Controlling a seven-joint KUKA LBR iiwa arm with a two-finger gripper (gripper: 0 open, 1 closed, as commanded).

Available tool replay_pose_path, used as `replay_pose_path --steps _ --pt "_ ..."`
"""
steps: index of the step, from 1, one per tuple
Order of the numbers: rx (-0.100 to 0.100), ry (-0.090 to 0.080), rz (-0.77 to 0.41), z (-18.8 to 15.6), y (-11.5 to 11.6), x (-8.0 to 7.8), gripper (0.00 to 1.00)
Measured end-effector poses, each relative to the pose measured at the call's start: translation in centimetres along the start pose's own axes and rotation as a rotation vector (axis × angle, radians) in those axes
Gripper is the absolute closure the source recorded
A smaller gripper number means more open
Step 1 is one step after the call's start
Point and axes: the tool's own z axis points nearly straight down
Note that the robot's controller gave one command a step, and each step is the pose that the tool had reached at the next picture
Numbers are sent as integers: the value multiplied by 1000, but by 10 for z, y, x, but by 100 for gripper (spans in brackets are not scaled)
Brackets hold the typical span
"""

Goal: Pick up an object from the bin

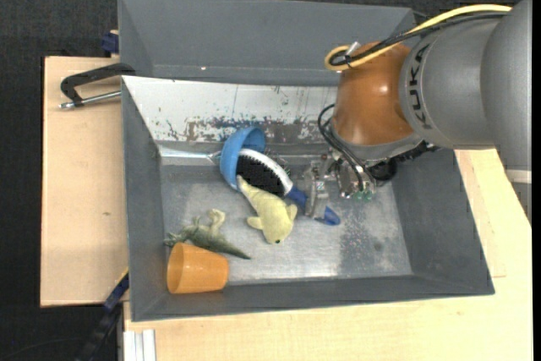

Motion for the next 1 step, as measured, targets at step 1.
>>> replay_pose_path --steps 1 --pt "-16 -38 -14 -131 -2 3 100"
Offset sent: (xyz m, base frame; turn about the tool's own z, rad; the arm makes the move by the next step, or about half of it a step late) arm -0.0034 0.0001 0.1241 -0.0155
